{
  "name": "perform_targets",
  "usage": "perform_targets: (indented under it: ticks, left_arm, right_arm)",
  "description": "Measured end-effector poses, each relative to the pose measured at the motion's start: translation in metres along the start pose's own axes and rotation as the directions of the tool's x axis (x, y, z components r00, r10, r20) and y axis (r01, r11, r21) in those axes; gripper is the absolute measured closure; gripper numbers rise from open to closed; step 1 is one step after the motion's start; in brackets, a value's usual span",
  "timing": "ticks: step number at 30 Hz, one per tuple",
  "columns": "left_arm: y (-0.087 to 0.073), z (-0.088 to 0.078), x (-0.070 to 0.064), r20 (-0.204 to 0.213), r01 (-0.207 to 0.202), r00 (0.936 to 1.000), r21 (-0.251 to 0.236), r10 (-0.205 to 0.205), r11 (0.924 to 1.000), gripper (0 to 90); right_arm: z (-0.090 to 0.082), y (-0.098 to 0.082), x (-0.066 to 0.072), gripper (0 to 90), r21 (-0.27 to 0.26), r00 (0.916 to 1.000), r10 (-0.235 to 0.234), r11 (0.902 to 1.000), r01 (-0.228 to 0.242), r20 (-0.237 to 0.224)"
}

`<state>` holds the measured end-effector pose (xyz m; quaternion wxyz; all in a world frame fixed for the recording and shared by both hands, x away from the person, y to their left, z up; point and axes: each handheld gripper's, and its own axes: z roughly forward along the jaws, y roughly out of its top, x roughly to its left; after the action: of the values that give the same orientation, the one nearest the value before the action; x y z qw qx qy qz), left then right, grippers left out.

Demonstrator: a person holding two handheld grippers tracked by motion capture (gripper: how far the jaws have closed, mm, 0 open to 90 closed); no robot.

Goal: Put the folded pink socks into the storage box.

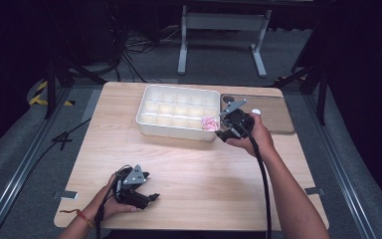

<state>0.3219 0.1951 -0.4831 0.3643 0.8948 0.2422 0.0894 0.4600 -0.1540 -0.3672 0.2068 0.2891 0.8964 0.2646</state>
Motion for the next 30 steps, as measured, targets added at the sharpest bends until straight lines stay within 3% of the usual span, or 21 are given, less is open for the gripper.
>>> perform_targets:
  ticks: [13, 30]
  left_arm:
    - [0.000, 0.000, 0.000, 0.000, 0.000, 1.0000, 0.000, 0.000, 1.0000, 17.8]
    - [0.000, 0.000, 0.000, 0.000, 0.001, 1.0000, 0.000, -0.001, 1.0000, 17.8]
  right_arm:
    - [-0.007, -0.017, 0.009, 38.5, -0.010, 0.9993, -0.027, 0.9996, 0.026, -0.025]
    - [-0.014, -0.048, 0.014, 38.1, -0.008, 0.9987, -0.043, 0.9991, 0.043, -0.026]
